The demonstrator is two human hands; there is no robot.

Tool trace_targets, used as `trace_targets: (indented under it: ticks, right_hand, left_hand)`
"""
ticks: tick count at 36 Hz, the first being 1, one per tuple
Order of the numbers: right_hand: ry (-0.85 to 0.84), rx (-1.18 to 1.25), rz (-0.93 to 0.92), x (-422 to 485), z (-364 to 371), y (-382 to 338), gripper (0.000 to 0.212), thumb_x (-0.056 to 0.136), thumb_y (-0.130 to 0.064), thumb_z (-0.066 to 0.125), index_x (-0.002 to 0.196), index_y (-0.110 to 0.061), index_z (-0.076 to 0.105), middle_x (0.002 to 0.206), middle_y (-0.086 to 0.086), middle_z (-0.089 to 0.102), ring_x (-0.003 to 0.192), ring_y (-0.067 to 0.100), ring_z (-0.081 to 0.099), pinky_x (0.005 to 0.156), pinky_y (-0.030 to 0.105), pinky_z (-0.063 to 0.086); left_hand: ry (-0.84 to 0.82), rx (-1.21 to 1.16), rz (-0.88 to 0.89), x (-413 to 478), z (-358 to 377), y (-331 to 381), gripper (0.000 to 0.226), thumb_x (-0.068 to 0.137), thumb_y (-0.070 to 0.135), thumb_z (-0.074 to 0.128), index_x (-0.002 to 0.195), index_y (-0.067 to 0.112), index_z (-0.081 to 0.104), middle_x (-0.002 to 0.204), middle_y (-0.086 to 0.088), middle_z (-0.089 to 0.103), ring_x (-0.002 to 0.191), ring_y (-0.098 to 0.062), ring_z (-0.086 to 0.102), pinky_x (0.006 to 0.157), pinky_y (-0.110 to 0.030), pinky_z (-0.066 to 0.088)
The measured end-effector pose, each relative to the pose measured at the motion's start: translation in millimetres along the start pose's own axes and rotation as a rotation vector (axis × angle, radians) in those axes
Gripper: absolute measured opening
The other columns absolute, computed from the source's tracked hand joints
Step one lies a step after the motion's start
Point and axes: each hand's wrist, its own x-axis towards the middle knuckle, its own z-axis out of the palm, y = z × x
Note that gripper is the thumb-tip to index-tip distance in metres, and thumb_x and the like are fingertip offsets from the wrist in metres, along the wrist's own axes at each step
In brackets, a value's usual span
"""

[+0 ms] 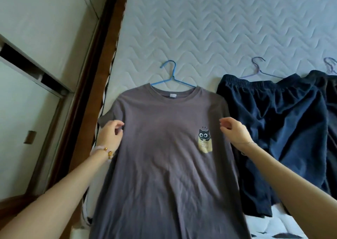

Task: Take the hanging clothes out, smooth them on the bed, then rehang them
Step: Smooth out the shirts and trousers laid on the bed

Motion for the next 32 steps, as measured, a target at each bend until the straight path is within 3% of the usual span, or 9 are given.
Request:
trace_targets:
  ticks: [4,9,12,15,19,25,28,32]
  right_hand:
    - [-0.025,-0.129,-0.069,62,-3,-16,0.040,0.089,-0.004,0.052,0.129,-0.008,0.053,0.128,0.011,0.059,0.120,0.024,0.055,0.102,0.030,0.038]
    - [-0.011,-0.271,-0.115,111,-3,-23,0.047,0.089,-0.003,0.048,0.135,-0.005,0.046,0.139,0.016,0.046,0.128,0.031,0.045,0.108,0.033,0.031]
    - [-0.030,-0.311,-0.066,130,1,-21,0.046,0.091,-0.005,0.046,0.137,-0.004,0.043,0.142,0.017,0.041,0.129,0.032,0.042,0.108,0.035,0.030]
    - [-0.045,-0.331,-0.002,146,9,-13,0.046,0.093,-0.008,0.047,0.138,-0.002,0.040,0.145,0.017,0.037,0.129,0.034,0.041,0.109,0.036,0.030]
    - [0.040,-0.373,0.005,162,15,-8,0.039,0.092,-0.010,0.053,0.130,-0.003,0.049,0.135,0.019,0.044,0.122,0.037,0.044,0.104,0.042,0.034]
    - [0.025,-0.499,0.028,175,5,-8,0.026,0.089,-0.006,0.055,0.115,-0.004,0.058,0.118,0.020,0.053,0.114,0.038,0.046,0.093,0.044,0.042]
    - [-0.012,-0.627,-0.007,175,4,-10,0.023,0.091,-0.011,0.053,0.112,-0.003,0.057,0.115,0.020,0.052,0.113,0.037,0.044,0.086,0.044,0.044]
    - [-0.030,-0.701,-0.081,178,6,-16,0.021,0.094,-0.011,0.046,0.109,0.004,0.051,0.114,0.025,0.054,0.109,0.040,0.049,0.084,0.045,0.043]
  left_hand:
    - [0.047,0.110,0.036,72,-5,5,0.029,0.087,0.002,0.055,0.114,0.004,0.062,0.118,-0.019,0.057,0.107,-0.038,0.056,0.093,-0.039,0.044]
    - [-0.069,0.198,-0.067,138,-1,5,0.043,0.090,0.012,0.055,0.132,0.002,0.048,0.140,-0.021,0.044,0.127,-0.036,0.045,0.105,-0.039,0.036]
    - [-0.183,0.194,-0.134,158,5,-3,0.048,0.090,0.019,0.057,0.134,0.002,0.046,0.139,-0.021,0.046,0.125,-0.036,0.047,0.104,-0.039,0.038]
    - [-0.181,0.218,-0.156,170,12,-9,0.048,0.087,0.027,0.062,0.129,0.007,0.051,0.133,-0.019,0.051,0.119,-0.036,0.051,0.101,-0.040,0.042]
    - [-0.191,0.111,-0.210,185,15,-8,0.049,0.085,0.031,0.065,0.123,0.003,0.050,0.127,-0.018,0.055,0.116,-0.035,0.053,0.098,-0.039,0.042]
    - [-0.336,0.076,-0.234,190,15,-12,0.054,0.092,0.028,0.057,0.138,0.003,0.044,0.141,-0.017,0.048,0.129,-0.032,0.046,0.107,-0.036,0.035]
    - [-0.317,0.108,-0.184,191,12,-14,0.044,0.096,0.028,0.049,0.131,0.002,0.052,0.135,-0.017,0.054,0.125,-0.033,0.049,0.102,-0.034,0.036]
    - [-0.247,0.160,-0.083,200,3,-19,0.030,0.096,0.026,0.048,0.107,0.001,0.061,0.113,-0.021,0.064,0.107,-0.035,0.057,0.078,-0.030,0.035]
